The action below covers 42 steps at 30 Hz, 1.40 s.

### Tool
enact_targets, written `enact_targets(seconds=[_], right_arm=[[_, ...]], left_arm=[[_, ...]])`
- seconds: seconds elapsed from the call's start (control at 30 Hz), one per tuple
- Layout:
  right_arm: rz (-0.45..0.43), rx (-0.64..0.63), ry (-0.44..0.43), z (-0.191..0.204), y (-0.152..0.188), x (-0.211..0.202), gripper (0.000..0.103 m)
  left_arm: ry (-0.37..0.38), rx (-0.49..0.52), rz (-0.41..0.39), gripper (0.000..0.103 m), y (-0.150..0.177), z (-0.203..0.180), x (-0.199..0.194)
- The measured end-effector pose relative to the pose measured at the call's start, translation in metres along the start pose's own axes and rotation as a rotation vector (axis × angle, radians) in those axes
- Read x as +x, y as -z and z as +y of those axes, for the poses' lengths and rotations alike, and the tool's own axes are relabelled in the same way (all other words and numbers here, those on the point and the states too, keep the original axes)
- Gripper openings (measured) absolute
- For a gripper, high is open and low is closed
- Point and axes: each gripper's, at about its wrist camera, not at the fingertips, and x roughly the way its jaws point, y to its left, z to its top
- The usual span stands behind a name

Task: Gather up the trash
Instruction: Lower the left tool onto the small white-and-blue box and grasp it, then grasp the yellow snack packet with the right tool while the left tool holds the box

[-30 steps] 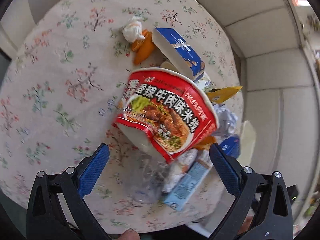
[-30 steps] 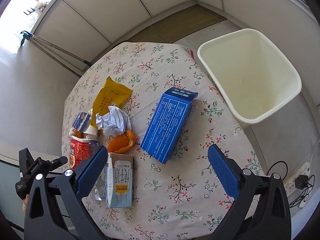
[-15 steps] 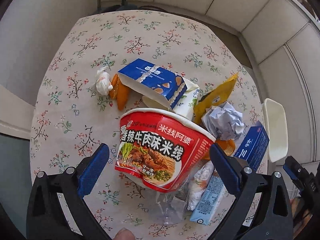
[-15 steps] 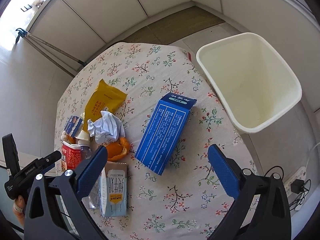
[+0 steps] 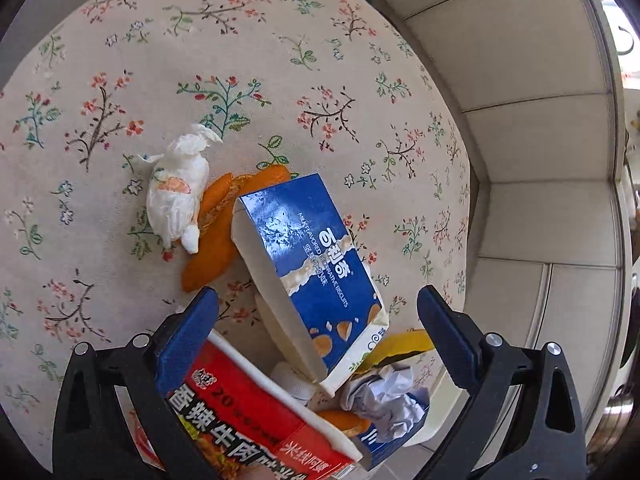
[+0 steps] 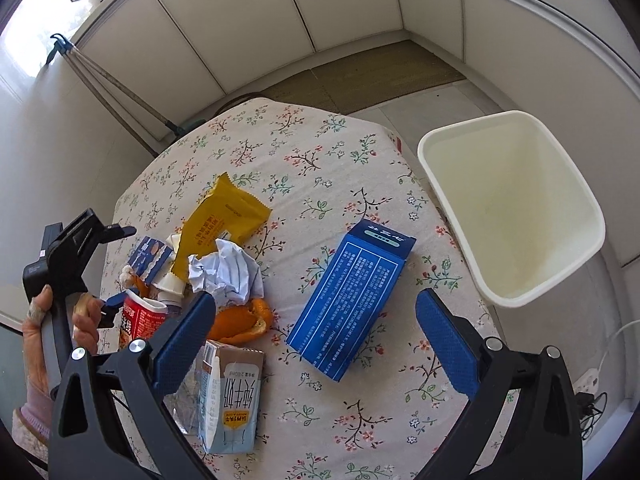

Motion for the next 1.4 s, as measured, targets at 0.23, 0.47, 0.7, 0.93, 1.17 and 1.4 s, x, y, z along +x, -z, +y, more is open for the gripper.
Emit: enact_targets(seconds=[0.23,0.47,0.7,0.93,1.17,1.4], right_arm=[[0.026,-0.016,-0.013,0.007,0.001,0.008,0.098],[0.039,-0.003,-0.022,0.004,0.003,0.010,0.098],[0.030,-0.016,-0.037,0.012,0.003,0.008,0.098],[0.047,-0.003,-0.104,0.024,-0.007,0.015,0.097],[0.109,-0.007,-0.089,0.065,-0.046,0.041,0.098],[0.186,0.029,-0.047,0.099,-0.081,0.090,0.097]], left_arm=[[0.020,-0.105,0.022,0.078,-0.006,0.009,0.019],[0.042,-0.039,-0.021,0.039,-0.005,0.004,0.016],[0.075,0.058,-0.085,0.016,0.011,-0.002,-0.019],[0.063,0.218,-0.177,0.015,0.050,-0.014,-0.071],[0.041,0.361,-0.273,0.015,0.096,-0.018,-0.119],[0.057,0.422,-0.326,0.015,0.101,-0.018,-0.139]])
